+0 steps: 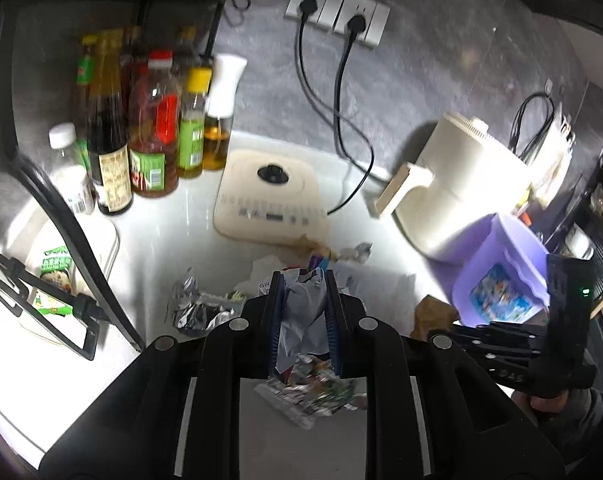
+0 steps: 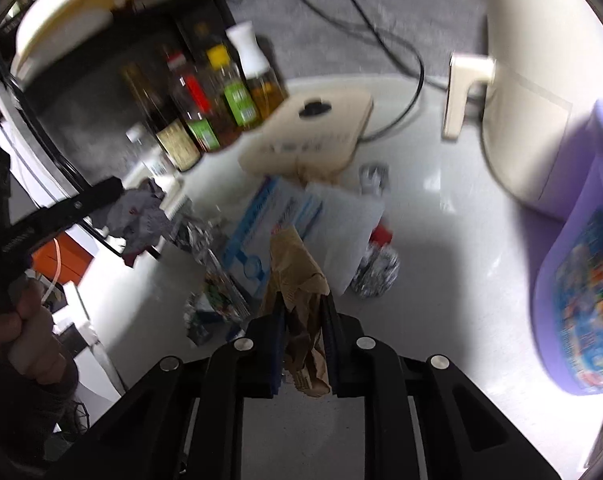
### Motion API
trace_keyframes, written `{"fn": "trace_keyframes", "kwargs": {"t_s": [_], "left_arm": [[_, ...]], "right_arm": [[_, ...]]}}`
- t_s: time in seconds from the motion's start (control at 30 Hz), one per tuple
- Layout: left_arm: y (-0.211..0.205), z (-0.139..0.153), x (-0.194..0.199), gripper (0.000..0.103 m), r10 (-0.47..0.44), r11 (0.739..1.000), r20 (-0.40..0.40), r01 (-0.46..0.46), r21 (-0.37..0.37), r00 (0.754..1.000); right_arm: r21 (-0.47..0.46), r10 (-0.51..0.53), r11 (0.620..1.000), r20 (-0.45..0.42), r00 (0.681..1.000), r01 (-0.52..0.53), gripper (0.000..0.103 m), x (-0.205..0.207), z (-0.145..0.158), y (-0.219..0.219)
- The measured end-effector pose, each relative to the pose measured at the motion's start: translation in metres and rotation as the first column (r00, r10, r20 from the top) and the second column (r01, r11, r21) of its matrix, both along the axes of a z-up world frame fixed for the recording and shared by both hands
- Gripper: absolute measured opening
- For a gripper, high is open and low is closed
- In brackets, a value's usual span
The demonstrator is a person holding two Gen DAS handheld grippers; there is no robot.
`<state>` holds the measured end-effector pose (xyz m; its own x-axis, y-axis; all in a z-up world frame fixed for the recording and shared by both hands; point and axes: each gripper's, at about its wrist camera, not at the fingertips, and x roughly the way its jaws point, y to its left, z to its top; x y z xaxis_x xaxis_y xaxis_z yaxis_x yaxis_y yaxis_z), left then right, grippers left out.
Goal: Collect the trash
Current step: 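Carry both items over the purple bucket and open both tools to drop them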
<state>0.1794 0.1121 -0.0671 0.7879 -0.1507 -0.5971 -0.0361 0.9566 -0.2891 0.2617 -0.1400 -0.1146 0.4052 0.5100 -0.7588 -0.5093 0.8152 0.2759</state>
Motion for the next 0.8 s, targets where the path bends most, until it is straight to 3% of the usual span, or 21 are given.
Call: {"fn": "trace_keyframes", "kwargs": {"t_s": [0.37,0.67,0.7,0.8], "left_arm": [[-0.063,0.050,0.001,0.020,-0.065,0.997,0.119,0.061,0.040,0.991],[-0.123,0.070,0.025,0.020,-0.192,0.981,0.174,0.187,0.045,0.966],[-0.129,0.072,0.028,0.020,-0.210,0.978,0.176,0.205,0.046,0.962],[-0.148,0.075,0.037,0.020,-0.262,0.965,0.182,0.259,0.044,0.948]], "right_arm": [[0.099,-0.048,0.995,0.225,0.973,0.026,0.016,-0.018,0.093,-0.077],[0.097,-0.221,0.975,0.313,0.924,0.200,0.016,-0.014,0.120,-0.153],[0.092,-0.254,0.967,0.322,0.912,0.236,0.023,-0.013,0.121,-0.162],[0.083,-0.347,0.937,0.333,0.877,0.339,0.067,-0.011,0.122,-0.185]]}}
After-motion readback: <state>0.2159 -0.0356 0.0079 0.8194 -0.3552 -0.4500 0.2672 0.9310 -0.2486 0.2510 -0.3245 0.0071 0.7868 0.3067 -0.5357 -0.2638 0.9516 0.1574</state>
